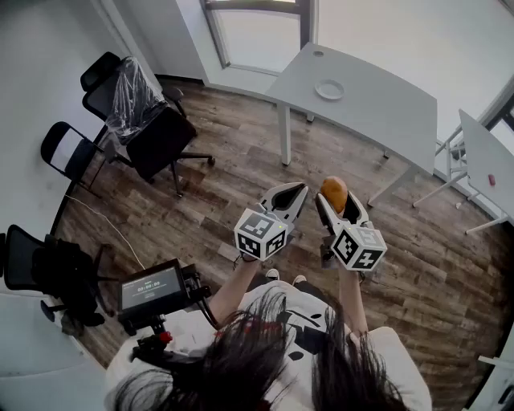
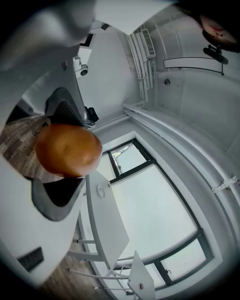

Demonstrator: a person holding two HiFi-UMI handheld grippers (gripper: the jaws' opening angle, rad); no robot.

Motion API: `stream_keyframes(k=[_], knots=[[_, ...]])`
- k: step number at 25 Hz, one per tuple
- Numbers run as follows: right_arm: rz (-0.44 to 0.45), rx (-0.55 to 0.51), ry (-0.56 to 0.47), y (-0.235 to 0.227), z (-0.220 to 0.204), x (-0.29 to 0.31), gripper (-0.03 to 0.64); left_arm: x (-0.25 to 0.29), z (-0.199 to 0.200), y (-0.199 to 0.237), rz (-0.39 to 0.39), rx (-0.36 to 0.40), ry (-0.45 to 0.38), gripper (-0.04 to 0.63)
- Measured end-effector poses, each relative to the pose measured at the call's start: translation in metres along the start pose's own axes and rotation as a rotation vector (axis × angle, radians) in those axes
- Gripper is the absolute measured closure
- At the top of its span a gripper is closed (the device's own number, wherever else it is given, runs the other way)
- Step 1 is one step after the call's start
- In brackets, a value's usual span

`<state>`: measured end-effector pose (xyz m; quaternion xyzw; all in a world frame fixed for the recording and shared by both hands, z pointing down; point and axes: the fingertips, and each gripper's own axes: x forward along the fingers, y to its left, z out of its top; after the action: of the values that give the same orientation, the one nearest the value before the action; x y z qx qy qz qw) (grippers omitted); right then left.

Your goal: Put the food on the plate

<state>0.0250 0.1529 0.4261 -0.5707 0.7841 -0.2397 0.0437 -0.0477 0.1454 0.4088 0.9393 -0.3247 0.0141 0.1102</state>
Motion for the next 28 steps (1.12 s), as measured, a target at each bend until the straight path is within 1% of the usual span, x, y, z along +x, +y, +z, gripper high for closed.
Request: stream_keyframes(k=[10,19,28], knots=[[-0.011,-0.018,-0.026,-0.003,0.007,-0.004,0.264,0.000,-0.002,-0.006,-0.005,0.010,0.019,0.589],[0.007,-0.024,-0.011,-0.004,0.005,-0.011,0.264,0.000,-0.006,-0.009,0.017,0.001,0.018,0.589],[0.035,-0.032,0.000,-0.022,0.008,-0.022,0.264,0.013,-0.008,-0.022,0.050,0.007,0.017,0.589]])
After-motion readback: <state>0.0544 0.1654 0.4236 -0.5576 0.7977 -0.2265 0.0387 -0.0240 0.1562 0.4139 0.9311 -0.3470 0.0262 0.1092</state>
